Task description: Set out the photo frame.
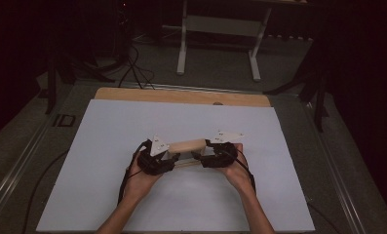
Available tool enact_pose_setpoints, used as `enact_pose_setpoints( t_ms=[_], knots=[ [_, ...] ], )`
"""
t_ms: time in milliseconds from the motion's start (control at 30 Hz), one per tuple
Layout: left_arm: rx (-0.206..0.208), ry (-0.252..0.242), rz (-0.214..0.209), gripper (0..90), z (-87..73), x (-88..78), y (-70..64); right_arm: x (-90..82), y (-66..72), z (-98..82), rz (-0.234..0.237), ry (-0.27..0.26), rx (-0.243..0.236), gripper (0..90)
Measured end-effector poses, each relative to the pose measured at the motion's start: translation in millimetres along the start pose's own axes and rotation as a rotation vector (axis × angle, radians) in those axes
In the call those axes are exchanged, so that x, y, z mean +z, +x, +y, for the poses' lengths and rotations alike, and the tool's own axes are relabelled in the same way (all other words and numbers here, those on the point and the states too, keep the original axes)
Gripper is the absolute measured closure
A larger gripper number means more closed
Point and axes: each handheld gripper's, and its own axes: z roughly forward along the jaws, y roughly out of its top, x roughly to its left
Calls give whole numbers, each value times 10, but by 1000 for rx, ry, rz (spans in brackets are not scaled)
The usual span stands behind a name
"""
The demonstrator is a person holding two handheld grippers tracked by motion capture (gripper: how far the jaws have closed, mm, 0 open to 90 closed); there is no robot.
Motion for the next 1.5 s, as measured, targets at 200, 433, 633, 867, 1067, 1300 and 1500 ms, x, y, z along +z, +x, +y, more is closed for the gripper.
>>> enact_pose_setpoints(
  t_ms=[200,433,633,867,1067,1300,1500],
  knots=[
    [6,5,-5,508,6,0,11,43,-6,-3,2,8,-10,353],
    [10,7,-18,500,14,2,29,-5,23,2,-19,0,-28,417],
    [10,7,-18,476,17,16,34,-60,44,0,-24,-3,-37,443],
    [0,4,-18,453,17,19,64,-84,82,-1,-43,5,-23,498],
    [-10,4,-15,448,14,7,94,-98,111,-4,-54,9,-22,532],
    [-7,19,-13,484,16,-46,138,-104,112,-14,-49,6,-16,547],
    [-9,21,-5,528,12,-60,163,-89,97,0,-47,2,0,547]
  ],
)
